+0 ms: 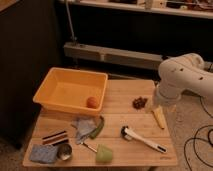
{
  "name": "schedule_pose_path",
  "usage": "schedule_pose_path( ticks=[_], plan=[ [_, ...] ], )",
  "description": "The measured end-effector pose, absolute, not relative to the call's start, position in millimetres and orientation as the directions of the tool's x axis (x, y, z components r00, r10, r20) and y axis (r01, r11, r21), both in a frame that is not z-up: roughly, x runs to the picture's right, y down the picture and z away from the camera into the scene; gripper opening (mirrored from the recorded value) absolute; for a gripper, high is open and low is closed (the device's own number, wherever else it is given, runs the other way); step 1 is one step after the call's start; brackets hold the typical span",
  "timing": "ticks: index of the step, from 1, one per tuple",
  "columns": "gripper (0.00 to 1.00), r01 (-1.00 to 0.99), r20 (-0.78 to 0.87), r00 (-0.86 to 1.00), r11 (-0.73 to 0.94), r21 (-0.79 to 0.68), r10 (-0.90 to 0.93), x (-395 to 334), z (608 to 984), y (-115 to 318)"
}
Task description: Place banana in tray
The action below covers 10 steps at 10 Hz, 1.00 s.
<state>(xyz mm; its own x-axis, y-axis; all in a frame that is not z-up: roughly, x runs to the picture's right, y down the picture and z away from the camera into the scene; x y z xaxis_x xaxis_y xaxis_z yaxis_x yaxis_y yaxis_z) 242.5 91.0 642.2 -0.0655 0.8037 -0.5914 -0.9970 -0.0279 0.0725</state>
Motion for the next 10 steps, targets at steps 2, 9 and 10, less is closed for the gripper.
schedule_pose_path(
  ticks=[2, 9, 10],
  plan=[
    [0.65, -0.995, -0.626, 0.033, 0.086, 0.055, 0.779, 258, 672, 93],
    [0.65, -0.956, -0.673, 0.266, 0.276, -0.095, 0.69, 353, 748, 114],
    [0.65, -0.958, -0.66, 0.279, 0.253, -0.137, 0.697, 356, 747, 117]
  ],
)
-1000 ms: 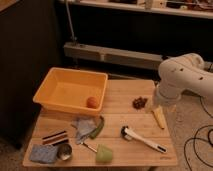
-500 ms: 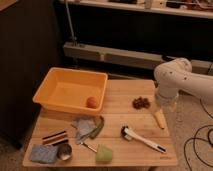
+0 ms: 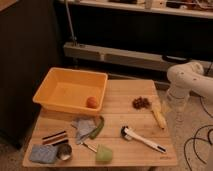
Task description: Place banana in tray
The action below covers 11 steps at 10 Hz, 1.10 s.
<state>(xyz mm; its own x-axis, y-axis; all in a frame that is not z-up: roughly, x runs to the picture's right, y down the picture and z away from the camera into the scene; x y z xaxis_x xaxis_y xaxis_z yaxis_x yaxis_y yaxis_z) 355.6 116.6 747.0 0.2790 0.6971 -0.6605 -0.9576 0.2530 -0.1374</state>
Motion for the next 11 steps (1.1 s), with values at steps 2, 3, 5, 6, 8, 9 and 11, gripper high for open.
schedule_pose_path(
  ticks=[2, 3, 5, 6, 8, 9, 11],
  plan=[
    [0.65, -0.95, -0.626, 0.308, 0.196, -0.243, 0.716, 348, 742, 113],
    [0.65, -0.948, -0.616, 0.312, 0.196, -0.25, 0.723, 340, 738, 110],
    [0.65, -0.955, -0.588, 0.293, 0.196, -0.224, 0.754, 322, 731, 102],
    [0.65, -0.959, -0.582, 0.281, 0.2, -0.201, 0.763, 319, 727, 101],
    [0.65, -0.964, -0.584, 0.265, 0.215, -0.155, 0.768, 307, 724, 97],
    [0.65, -0.966, -0.594, 0.255, 0.231, -0.118, 0.763, 302, 725, 97],
    [0.65, -0.968, -0.621, 0.215, 0.249, -0.033, 0.754, 297, 736, 102]
  ],
)
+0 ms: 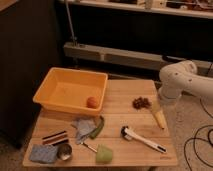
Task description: Place banana in tray
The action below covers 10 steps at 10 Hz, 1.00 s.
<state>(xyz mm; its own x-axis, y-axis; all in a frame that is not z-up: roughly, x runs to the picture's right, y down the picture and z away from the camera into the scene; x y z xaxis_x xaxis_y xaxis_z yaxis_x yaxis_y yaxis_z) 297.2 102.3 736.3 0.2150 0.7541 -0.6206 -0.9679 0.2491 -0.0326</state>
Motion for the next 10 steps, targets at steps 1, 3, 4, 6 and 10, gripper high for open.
schedule_pose_path(
  ticks=[1, 3, 4, 6, 10],
  plan=[
    [0.65, -0.97, -0.636, 0.164, 0.24, 0.035, 0.754, 299, 745, 108],
    [0.65, -0.97, -0.655, 0.113, 0.227, 0.092, 0.747, 299, 748, 109],
    [0.65, -0.97, -0.663, 0.102, 0.221, 0.098, 0.742, 299, 749, 109],
    [0.65, -0.973, -0.68, 0.092, 0.209, 0.093, 0.728, 298, 749, 110],
    [0.65, -0.981, -0.705, 0.122, 0.191, 0.019, 0.698, 299, 755, 118]
  ],
)
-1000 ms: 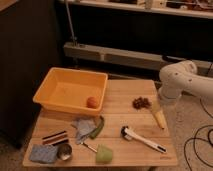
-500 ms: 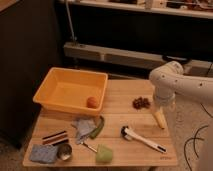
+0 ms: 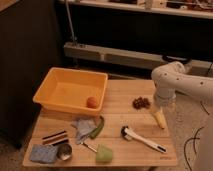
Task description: Place banana in tray
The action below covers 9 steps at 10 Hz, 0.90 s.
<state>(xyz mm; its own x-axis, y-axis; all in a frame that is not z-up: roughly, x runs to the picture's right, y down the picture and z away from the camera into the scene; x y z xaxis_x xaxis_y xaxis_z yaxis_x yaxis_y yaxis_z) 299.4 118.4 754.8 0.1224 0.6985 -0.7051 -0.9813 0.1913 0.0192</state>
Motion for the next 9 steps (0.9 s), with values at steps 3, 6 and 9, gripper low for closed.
schedule_pose_path(
  ticks=[3, 6, 9],
  plan=[
    [0.65, -0.984, -0.711, 0.135, 0.177, -0.014, 0.691, 298, 755, 124],
    [0.65, -0.985, -0.704, 0.144, 0.171, -0.032, 0.696, 292, 757, 129],
    [0.65, -0.986, -0.699, 0.144, 0.158, -0.045, 0.7, 292, 764, 134]
  ],
)
